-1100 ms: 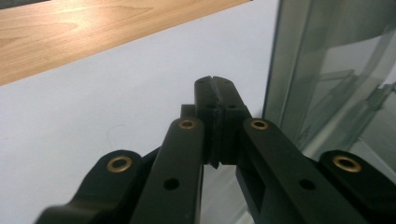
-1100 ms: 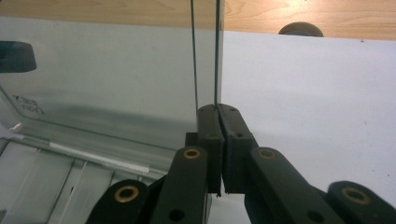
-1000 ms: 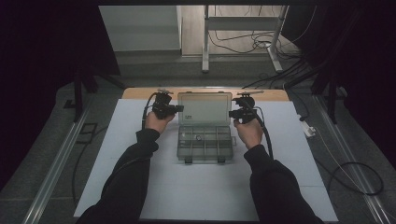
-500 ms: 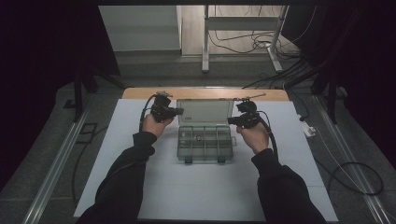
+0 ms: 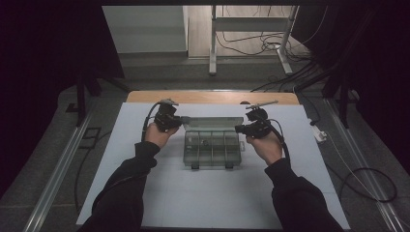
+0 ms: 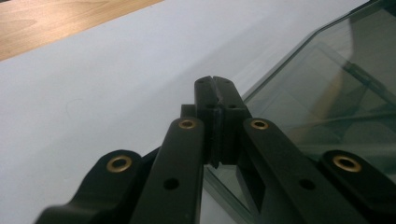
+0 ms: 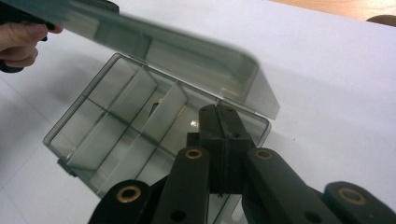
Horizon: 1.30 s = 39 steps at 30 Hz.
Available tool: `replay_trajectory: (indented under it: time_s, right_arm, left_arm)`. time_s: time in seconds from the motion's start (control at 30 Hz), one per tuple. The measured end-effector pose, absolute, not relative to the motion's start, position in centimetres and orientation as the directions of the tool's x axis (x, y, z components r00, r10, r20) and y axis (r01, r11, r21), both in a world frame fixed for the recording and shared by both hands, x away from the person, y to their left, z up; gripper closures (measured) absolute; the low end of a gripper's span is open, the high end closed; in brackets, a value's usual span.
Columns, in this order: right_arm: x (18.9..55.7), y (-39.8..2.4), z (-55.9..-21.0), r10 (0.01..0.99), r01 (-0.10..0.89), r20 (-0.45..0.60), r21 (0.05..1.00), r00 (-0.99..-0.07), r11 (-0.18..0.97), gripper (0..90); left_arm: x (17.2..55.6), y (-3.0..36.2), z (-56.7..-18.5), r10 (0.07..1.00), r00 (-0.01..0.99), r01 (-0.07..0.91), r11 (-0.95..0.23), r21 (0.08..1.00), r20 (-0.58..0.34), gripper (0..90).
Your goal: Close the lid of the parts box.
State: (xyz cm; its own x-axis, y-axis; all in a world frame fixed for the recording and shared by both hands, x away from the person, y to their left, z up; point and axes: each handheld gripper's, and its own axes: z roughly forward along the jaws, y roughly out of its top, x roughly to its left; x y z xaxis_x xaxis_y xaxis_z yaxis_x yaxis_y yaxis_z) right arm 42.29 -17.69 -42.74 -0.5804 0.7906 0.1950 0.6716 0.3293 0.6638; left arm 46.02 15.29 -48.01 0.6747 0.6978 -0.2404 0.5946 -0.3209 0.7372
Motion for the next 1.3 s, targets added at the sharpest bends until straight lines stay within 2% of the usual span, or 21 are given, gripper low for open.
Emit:
replay_trajectory:
  time_s: [0.6, 1.3]
  right_arm:
    - [39.3, -18.4, -42.5, 0.758, 0.649, 0.194, 0.669, -0.622, 0.362, 88.7]
    - [36.5, -19.0, -43.9, 0.735, 0.645, 0.177, 0.638, -0.655, 0.421, 88.7]
  left_arm:
    - [42.8, 15.8, -46.5, 0.684, 0.693, 0.577, -0.339, 0.743, -0.227, 88.8]
    - [37.6, 15.9, -45.5, 0.658, 0.712, 0.575, -0.347, 0.741, -0.245, 88.8]
